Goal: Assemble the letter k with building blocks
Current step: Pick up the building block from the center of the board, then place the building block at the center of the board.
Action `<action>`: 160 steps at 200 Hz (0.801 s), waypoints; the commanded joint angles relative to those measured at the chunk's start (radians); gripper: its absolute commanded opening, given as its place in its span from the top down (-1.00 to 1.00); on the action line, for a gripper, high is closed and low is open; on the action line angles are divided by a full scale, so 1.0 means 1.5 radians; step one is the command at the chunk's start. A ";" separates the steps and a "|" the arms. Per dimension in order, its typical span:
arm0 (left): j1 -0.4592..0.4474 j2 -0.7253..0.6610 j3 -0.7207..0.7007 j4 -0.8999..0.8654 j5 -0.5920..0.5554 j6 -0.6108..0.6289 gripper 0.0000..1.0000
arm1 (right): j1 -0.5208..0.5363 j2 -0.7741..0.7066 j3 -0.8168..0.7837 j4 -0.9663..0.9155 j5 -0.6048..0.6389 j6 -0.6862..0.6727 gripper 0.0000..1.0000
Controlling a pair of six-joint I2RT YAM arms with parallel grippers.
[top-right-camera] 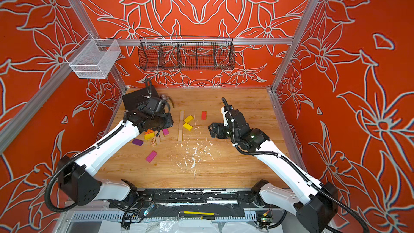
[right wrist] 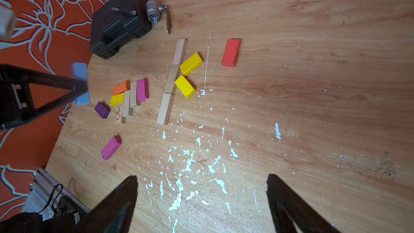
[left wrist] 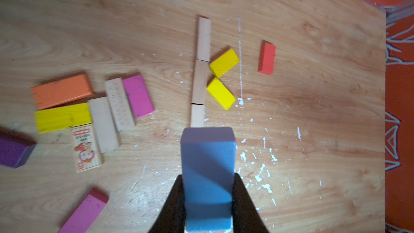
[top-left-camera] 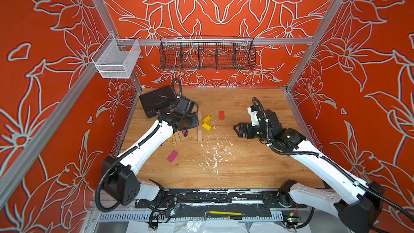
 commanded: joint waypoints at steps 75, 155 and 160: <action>-0.126 0.377 0.309 -0.045 -0.011 0.021 0.57 | 0.003 -0.032 -0.027 -0.027 0.029 0.031 -0.84; -0.128 0.620 0.530 -0.129 0.008 0.052 0.56 | 0.003 -0.078 -0.050 -0.042 0.048 0.043 -0.84; -0.128 0.629 0.539 -0.131 0.009 0.054 0.56 | 0.003 -0.080 -0.051 -0.042 0.049 0.044 -0.84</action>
